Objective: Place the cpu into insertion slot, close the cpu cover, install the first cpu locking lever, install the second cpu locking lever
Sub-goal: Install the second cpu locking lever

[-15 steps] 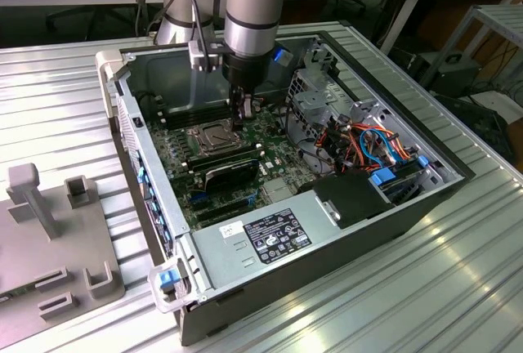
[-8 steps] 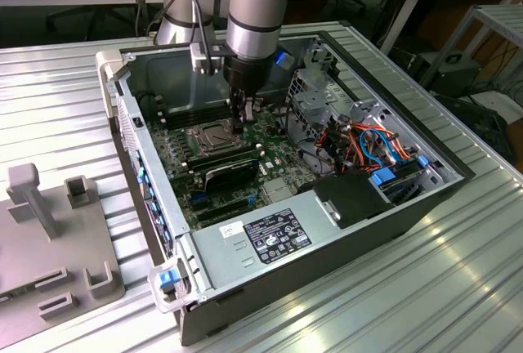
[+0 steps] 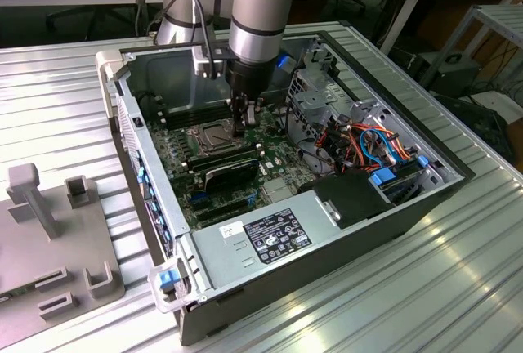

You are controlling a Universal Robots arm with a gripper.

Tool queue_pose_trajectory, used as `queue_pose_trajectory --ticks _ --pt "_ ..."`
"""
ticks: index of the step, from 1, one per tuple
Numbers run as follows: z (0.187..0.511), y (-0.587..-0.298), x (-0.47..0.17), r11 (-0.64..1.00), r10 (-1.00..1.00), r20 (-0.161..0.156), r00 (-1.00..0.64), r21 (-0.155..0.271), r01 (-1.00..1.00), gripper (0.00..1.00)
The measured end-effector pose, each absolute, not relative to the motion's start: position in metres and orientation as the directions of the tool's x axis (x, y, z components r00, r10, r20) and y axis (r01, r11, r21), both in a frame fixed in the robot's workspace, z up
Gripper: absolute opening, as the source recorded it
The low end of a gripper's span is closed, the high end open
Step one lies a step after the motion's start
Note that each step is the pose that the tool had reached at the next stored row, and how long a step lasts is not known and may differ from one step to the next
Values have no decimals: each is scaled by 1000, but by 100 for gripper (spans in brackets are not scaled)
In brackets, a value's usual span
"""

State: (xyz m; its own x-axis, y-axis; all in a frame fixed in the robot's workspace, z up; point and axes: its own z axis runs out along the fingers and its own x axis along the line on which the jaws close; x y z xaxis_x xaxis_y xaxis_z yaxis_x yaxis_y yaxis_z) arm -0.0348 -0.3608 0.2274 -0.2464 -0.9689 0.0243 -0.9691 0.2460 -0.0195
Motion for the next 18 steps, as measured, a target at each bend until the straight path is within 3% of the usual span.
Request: queue_pose_trajectory --ticks 18 --pt "228 -362 -35 178 -984 35 -177 18 -984 11"
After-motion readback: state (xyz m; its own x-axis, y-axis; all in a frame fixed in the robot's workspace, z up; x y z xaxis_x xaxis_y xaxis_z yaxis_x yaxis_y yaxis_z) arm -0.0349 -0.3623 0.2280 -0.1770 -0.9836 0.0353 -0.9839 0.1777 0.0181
